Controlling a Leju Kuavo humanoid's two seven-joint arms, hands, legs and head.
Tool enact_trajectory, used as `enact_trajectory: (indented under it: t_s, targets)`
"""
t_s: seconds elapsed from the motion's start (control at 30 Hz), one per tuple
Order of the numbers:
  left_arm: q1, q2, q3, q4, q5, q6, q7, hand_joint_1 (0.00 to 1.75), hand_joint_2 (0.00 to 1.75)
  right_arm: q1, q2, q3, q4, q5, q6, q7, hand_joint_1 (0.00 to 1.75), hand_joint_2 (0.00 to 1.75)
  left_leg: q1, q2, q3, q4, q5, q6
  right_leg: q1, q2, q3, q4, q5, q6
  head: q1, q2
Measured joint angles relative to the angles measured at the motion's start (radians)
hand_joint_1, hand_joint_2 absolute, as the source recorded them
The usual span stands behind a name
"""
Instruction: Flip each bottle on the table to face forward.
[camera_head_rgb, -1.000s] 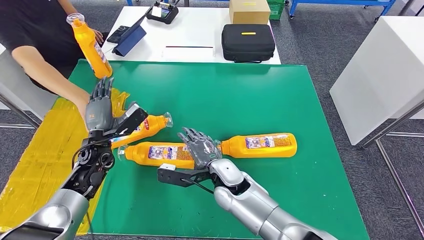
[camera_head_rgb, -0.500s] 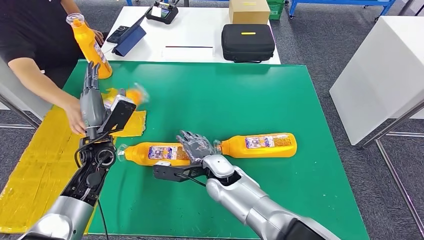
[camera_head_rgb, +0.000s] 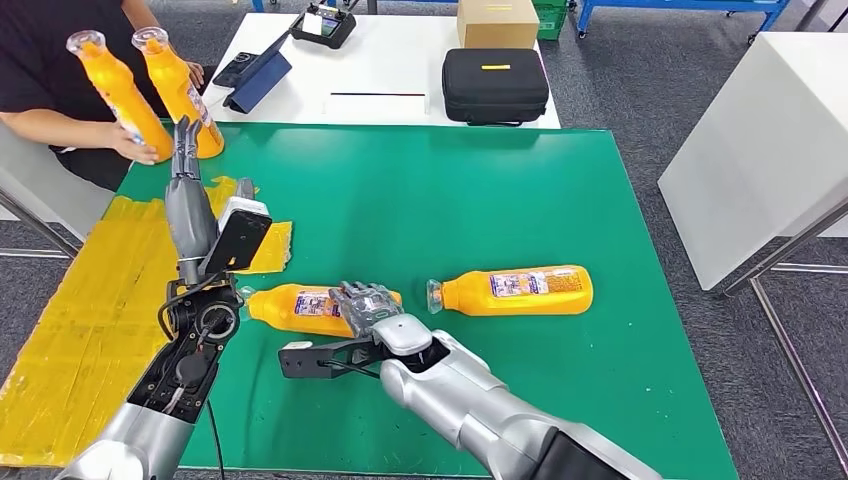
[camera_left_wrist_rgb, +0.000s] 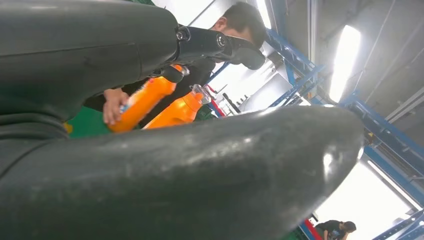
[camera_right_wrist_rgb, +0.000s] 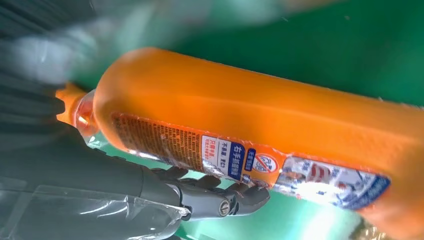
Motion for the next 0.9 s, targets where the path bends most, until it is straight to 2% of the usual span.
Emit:
enact_trajectory:
  t_s: [0.23, 0.4, 0.5, 0.63, 0.77, 0.9]
  targets:
    - [0.009, -0.004, -0.001, -0.008, 0.025, 0.001, -0.012, 0.00, 0.00, -0.019, -0.004, 0.064, 0.042, 0.045, 0.131, 0.073, 1.75, 1.75, 0.000, 0.001, 0.007, 0.000, -0.001, 0.000, 0.000, 0.000, 0.004, -0.001, -0.001, 0.000, 0.000, 0.000]
    - [0.012, -0.007, 0.000, -0.008, 0.063, -0.013, -0.005, 0.00, 0.00, -0.023, -0.013, 0.085, 0.051, 0.043, 0.148, 0.090, 1.75, 1.75, 0.000, 0.000, 0.015, -0.001, -0.003, -0.002, 0.000, 0.000, 0.004, -0.001, -0.004, -0.001, 0.000, 0.000]
    - [0.018, -0.007, 0.007, -0.009, 0.133, -0.066, 0.019, 0.00, 0.00, -0.022, -0.021, 0.081, 0.052, 0.007, 0.098, 0.092, 1.75, 1.75, 0.000, -0.001, 0.015, -0.001, -0.002, -0.001, 0.000, 0.000, 0.007, -0.001, -0.003, -0.001, 0.000, 0.000]
    - [0.043, -0.005, 0.048, -0.033, 0.288, -0.170, 0.059, 0.00, 0.00, -0.017, -0.032, 0.037, 0.052, -0.085, -0.047, 0.085, 1.75, 1.75, -0.001, 0.000, 0.012, -0.001, 0.003, 0.001, 0.000, 0.000, 0.012, -0.001, 0.003, 0.000, 0.000, 0.000]
    - [0.076, 0.001, 0.114, -0.082, 0.454, -0.282, 0.094, 0.00, 1.75, -0.015, -0.052, -0.055, 0.048, -0.203, -0.190, 0.027, 1.75, 1.75, 0.000, 0.000, 0.005, -0.001, 0.007, 0.001, 0.000, -0.001, 0.006, -0.001, 0.005, 0.001, 0.000, 0.000]
    - [0.103, 0.012, 0.176, -0.118, 0.548, -0.368, 0.140, 0.00, 1.75, -0.010, -0.073, -0.164, 0.022, -0.280, -0.283, -0.039, 1.75, 1.75, 0.000, 0.000, -0.004, 0.000, 0.011, 0.001, 0.000, 0.000, -0.003, 0.000, 0.011, 0.001, 0.000, 0.000]
